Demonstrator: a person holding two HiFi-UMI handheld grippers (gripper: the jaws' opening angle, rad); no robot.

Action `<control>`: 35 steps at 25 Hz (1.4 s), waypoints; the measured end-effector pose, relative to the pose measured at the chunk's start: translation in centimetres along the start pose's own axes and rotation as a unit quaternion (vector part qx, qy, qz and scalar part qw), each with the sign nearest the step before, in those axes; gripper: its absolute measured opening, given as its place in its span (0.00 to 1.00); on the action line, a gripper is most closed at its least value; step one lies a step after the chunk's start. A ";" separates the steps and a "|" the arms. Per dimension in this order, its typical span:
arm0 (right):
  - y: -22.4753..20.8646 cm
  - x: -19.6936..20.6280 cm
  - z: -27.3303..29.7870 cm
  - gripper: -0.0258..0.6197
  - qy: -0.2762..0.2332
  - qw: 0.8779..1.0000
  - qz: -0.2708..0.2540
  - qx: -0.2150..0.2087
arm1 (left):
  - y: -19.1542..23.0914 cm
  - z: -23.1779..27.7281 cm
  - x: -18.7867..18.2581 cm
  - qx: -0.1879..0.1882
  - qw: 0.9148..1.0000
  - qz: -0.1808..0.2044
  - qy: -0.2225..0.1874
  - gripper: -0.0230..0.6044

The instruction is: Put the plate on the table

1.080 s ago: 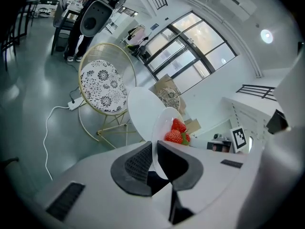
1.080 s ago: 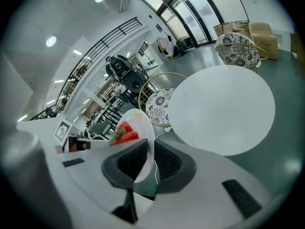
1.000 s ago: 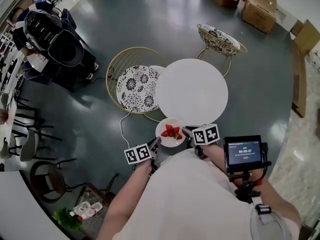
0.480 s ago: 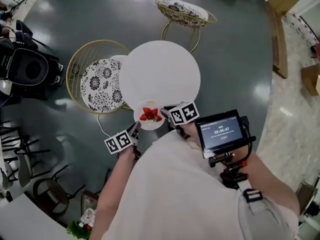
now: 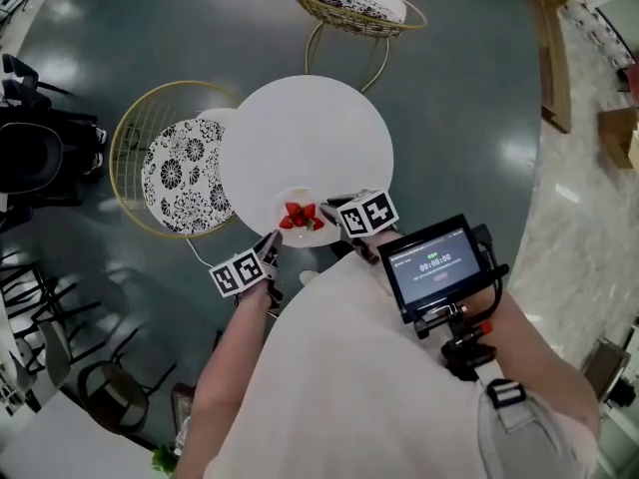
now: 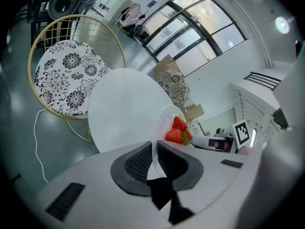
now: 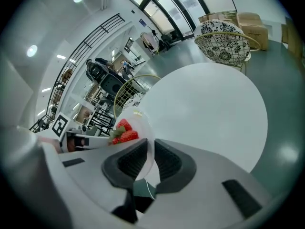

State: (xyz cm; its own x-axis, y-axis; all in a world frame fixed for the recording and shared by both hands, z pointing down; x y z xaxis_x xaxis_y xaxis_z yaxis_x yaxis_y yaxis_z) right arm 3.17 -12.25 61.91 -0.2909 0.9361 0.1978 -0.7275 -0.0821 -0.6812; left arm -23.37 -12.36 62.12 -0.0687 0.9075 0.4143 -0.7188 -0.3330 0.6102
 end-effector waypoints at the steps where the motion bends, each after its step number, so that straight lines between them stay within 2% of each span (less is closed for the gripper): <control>1: -0.2 -0.1 0.0 0.12 0.000 1.000 0.002 0.001 | 0.0 0.3 -0.1 0.001 1.000 0.001 0.003 0.10; 7: -0.8 -0.4 -1.0 0.12 0.003 1.000 0.007 0.008 | -0.8 1.1 -0.4 0.005 1.000 0.003 0.013 0.10; 12: -4.1 -3.8 0.0 0.12 0.022 1.000 0.012 0.015 | -0.4 5.4 -2.5 0.006 1.000 -0.007 0.028 0.10; 17: -4.9 -3.6 -0.3 0.12 0.029 0.999 0.016 0.025 | -0.9 6.3 -2.2 0.004 0.999 -0.007 0.041 0.10; 24: -7.1 -5.8 2.8 0.12 0.049 0.998 0.016 0.028 | 0.8 9.3 -3.2 -0.025 0.997 -0.019 0.072 0.10; 30: -8.1 -7.5 3.1 0.12 0.041 0.998 0.005 0.047 | 0.9 10.8 -4.6 -0.036 0.998 -0.005 0.055 0.10; 35: -9.1 -9.6 3.9 0.12 0.037 0.998 -0.006 0.040 | 1.1 12.4 -6.0 -0.044 0.998 -0.009 0.045 0.10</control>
State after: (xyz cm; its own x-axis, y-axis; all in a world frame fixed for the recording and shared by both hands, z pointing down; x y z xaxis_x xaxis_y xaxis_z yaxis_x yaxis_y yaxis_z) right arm 10.19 -21.85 68.96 -0.2368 0.9598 0.1507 -0.7794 -0.0950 -0.6193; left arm -15.20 -21.34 68.70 -0.1146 0.9336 0.3396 -0.7785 -0.2967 0.5530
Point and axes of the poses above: the fingertips, and each gripper's own axes: z forward along the fingers, y to its left, x out of its underside, the point moved 10 cm from there along -z, backward along the fingers, and after that the axes turned 14 degrees about z, right-handed, at the moved point
